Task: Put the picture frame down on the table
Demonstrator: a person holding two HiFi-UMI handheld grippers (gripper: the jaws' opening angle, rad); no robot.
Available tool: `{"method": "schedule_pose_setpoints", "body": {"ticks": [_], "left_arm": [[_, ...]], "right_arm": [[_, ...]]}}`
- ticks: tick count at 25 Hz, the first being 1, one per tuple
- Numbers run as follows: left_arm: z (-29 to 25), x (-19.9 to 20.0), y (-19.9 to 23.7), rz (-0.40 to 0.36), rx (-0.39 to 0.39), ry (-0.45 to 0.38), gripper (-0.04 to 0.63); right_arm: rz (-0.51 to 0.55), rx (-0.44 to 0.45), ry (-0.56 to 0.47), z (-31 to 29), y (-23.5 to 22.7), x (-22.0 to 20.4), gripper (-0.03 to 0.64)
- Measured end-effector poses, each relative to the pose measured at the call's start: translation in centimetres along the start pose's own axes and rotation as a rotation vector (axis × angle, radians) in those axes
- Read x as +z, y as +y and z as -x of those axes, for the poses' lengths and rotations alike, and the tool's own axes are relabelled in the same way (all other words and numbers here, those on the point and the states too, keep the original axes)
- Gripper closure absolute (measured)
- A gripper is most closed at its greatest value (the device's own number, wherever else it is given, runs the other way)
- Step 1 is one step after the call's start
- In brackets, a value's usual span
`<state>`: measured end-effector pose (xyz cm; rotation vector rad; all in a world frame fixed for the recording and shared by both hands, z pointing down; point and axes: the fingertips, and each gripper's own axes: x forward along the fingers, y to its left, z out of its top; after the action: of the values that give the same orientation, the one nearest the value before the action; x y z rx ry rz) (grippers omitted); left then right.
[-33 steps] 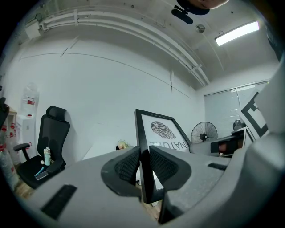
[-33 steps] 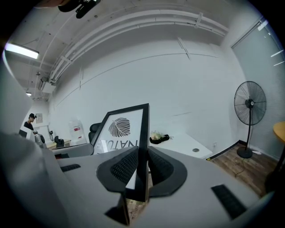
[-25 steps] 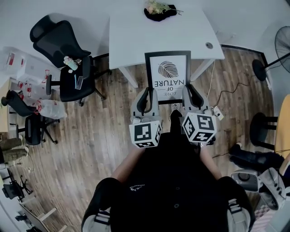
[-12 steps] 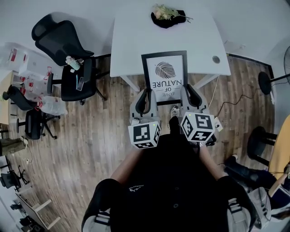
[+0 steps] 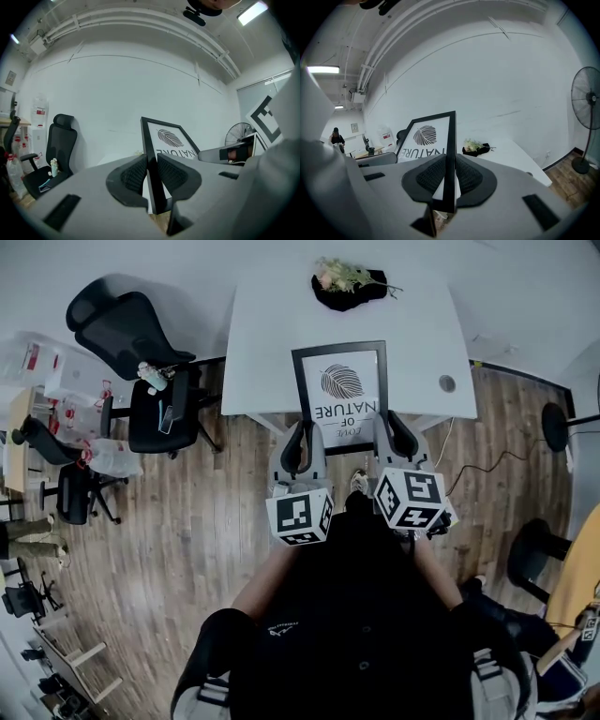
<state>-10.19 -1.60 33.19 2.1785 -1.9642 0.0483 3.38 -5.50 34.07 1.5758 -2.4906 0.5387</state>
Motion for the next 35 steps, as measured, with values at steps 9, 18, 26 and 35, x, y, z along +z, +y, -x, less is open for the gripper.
{"method": "schedule_pose_setpoints", "body": {"ticks": [9,18,26,35], "left_arm": [[-6.4,0.1,-2.0,0.017,0.061,-0.01,0.522],[-10.7,-1.2,-2.3,0.014,0.086,0.042,0.522],[-14.9,-2.9,-1.1,0.017,0.049,0.104,0.522],[-20.8,-5.6,0.4,0.043,-0.022,0.209,0.52]], "right_arm": [[0.029,0.053,0.012,-4.8,-4.9,2.2,0.549],[0.022,0.081,0.072,-8.7,-7.7,1.8,0.549],[-0.016,0.035,0.121,-12.4,-9.3,0.5,0.549],[-0.034,-0.051,0.219,-17.6,-11.6,-1.3,0.549]]}}
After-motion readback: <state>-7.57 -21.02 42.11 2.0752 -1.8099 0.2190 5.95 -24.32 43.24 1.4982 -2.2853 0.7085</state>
